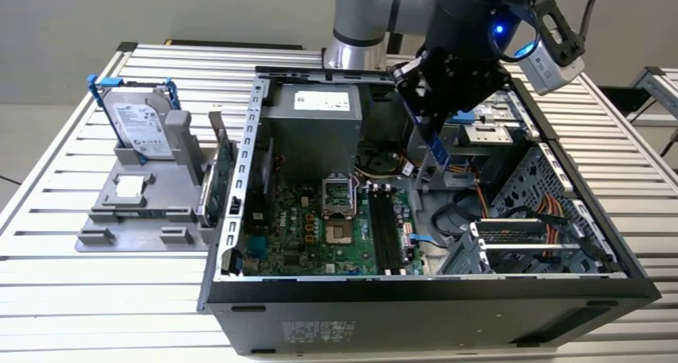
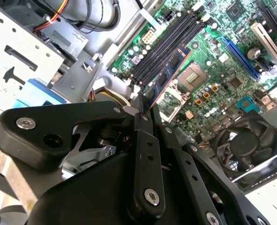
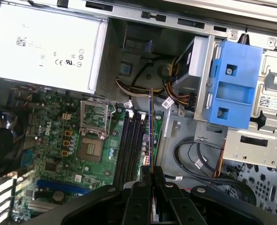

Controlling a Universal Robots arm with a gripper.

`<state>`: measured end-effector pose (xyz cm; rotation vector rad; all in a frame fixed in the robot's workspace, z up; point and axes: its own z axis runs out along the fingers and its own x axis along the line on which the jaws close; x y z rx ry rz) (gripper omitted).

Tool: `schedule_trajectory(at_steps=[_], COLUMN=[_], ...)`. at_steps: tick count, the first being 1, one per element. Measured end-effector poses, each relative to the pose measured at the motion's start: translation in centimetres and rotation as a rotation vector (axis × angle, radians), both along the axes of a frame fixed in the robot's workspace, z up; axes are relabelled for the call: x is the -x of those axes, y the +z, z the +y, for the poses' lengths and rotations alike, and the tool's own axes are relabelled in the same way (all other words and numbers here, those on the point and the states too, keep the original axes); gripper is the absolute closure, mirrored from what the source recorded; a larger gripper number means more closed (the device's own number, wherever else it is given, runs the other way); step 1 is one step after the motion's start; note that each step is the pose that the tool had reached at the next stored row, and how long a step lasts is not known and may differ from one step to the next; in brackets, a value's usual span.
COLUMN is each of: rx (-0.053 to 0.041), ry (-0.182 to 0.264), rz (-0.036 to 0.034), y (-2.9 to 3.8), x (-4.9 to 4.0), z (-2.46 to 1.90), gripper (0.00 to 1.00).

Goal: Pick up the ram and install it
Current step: 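Insert the ram into the slot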

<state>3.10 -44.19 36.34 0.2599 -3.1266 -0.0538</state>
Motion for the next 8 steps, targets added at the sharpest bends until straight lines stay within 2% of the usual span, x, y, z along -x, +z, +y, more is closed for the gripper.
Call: schedule_trajectory(at_steps=[8], rx=[0.0001], ry=[-0.009], rz=[0.0000], y=[-0.44], x=[-0.02], z=[-0.02], gripper=[1.00])
